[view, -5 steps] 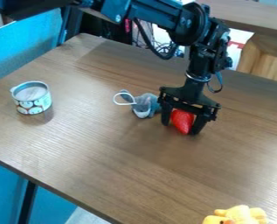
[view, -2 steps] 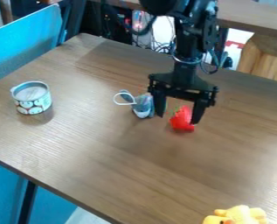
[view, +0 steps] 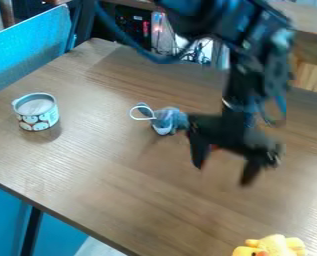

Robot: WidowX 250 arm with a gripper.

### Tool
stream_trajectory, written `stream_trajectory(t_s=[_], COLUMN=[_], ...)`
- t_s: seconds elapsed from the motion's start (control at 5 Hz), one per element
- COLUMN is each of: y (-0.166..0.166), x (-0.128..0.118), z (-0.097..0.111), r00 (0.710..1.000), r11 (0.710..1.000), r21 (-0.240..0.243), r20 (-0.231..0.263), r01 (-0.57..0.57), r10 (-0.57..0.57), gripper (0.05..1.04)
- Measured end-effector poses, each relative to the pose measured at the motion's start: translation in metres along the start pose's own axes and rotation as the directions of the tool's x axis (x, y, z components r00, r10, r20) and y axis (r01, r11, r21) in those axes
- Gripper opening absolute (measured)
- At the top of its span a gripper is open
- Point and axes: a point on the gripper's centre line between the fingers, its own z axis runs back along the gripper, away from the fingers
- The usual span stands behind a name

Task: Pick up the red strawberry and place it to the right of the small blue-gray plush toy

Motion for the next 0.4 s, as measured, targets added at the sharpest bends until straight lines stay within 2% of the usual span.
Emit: stream_trajectory(t_s=[0.2,0.4], y=[-0.017,-0.027], x=[-0.026,-0.038], z=[0.009,0.011], r00=[0.994,0.987], r11=[0.994,0.987], r21=[-0.004,0.011], r20=[0.001,-0.02], r01=[0.106,0.157], r10=[-0.106,-0.157], gripper=[1.001,1.001])
